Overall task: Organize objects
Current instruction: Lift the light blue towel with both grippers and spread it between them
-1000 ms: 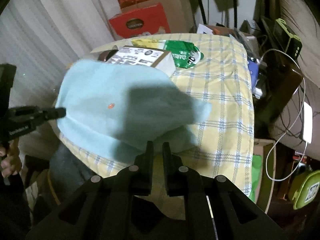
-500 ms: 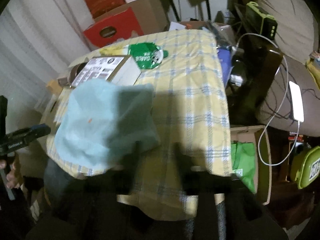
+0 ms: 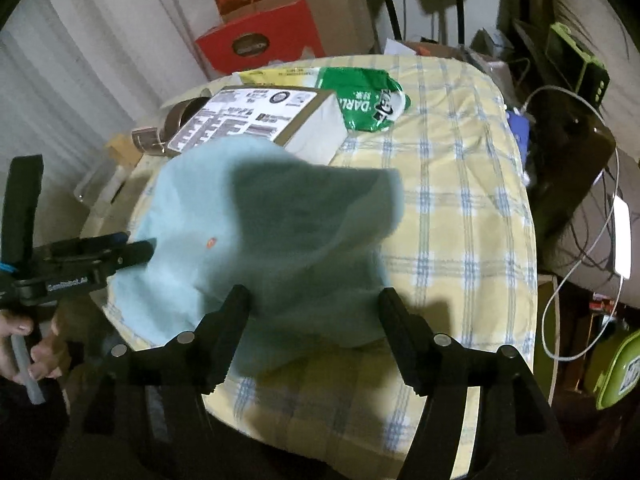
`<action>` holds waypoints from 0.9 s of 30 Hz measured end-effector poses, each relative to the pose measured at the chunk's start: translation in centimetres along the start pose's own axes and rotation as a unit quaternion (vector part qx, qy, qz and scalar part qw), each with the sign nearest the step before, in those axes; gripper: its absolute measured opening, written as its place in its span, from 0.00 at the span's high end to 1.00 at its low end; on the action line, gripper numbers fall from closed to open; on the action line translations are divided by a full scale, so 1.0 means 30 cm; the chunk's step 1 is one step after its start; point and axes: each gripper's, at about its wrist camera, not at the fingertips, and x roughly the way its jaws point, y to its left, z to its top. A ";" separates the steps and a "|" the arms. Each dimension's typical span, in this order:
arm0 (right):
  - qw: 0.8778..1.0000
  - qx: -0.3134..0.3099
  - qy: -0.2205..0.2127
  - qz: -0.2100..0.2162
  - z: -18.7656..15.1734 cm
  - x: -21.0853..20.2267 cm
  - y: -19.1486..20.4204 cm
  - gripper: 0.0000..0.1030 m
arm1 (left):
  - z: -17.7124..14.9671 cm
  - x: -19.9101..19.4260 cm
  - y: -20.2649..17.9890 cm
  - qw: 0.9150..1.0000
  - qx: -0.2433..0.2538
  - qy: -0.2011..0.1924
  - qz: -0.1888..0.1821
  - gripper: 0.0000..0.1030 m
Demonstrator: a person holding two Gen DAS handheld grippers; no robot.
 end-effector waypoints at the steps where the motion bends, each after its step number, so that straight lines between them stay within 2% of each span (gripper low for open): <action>1: 1.000 0.001 -0.003 -0.002 0.005 0.003 -0.004 0.34 | 0.001 0.001 -0.004 1.000 0.001 -0.002 0.006 0.39; 5: 1.000 0.007 -0.008 -0.019 0.024 0.019 -0.035 0.34 | 0.001 0.007 -0.024 1.000 0.009 -0.013 0.015 0.39; 13: 0.992 -0.085 0.003 -0.098 0.018 0.074 0.039 0.34 | 0.003 0.016 -0.071 0.999 0.026 -0.019 0.026 0.39; 16: 0.992 -0.087 -0.003 -0.088 0.022 0.080 0.046 0.45 | 0.008 0.023 -0.077 0.999 0.010 -0.019 0.029 0.39; 19: 0.992 -0.100 -0.003 -0.082 0.024 0.083 0.071 0.62 | 0.014 0.027 -0.086 0.999 0.001 -0.022 0.039 0.39; 21: 0.990 -0.116 0.000 -0.076 0.016 0.082 0.095 0.81 | 0.011 0.026 -0.087 0.999 -0.004 -0.023 0.041 0.39; 23: 0.989 -0.125 0.004 -0.073 0.012 0.082 0.110 0.88 | 0.011 0.026 -0.093 0.999 -0.008 -0.024 0.039 0.42; 27: 0.989 -0.128 0.002 -0.079 -0.001 0.071 0.126 0.90 | 0.006 0.026 -0.100 0.999 -0.017 -0.030 0.041 0.50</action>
